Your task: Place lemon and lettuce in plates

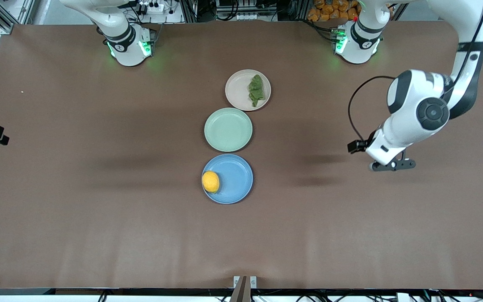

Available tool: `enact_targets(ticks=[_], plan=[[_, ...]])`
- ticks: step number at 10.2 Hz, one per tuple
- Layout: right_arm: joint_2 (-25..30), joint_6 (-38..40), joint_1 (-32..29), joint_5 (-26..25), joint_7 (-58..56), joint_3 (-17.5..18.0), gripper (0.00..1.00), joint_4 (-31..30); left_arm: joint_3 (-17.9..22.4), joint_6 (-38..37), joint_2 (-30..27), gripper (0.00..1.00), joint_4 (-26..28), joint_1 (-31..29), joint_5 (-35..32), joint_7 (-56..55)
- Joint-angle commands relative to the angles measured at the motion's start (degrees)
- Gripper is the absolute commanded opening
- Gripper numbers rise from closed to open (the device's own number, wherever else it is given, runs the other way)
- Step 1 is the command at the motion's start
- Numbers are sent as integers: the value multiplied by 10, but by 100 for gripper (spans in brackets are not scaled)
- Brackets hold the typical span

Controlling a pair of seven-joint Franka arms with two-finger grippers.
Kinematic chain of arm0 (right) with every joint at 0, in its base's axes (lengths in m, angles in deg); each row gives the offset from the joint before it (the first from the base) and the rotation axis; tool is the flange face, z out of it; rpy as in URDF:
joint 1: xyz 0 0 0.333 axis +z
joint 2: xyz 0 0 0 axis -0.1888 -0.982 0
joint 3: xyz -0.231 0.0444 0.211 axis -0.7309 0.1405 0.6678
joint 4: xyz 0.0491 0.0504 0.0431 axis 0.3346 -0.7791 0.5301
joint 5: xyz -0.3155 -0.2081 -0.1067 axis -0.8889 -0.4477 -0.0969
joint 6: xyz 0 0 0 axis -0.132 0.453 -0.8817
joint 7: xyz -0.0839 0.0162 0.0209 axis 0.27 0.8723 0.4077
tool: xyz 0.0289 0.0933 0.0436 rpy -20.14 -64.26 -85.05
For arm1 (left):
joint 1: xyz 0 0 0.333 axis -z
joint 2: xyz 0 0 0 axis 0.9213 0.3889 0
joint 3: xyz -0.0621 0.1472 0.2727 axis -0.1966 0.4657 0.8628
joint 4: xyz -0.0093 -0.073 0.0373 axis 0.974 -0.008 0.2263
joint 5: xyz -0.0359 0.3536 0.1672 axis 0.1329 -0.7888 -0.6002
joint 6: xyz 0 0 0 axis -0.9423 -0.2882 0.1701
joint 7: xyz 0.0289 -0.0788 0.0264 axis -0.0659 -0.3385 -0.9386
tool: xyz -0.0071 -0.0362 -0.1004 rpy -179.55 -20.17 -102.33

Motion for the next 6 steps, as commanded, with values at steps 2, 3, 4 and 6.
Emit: enact_targets(ticks=[2,3,4,6], plan=[[74,8,-17,0,1,27,100,-88,11,-49,-101,100,29,3,32,26],[89,2,-17,-1,0,30,100,-113,12,-49,-112,100,16,4,40,26],[90,-1,-19,-5,0,39,100,-114,12,-49,-119,100,-4,4,40,25],[91,-1,-18,-6,0,42,100,-114,12,-49,-122,100,-52,8,31,23]])
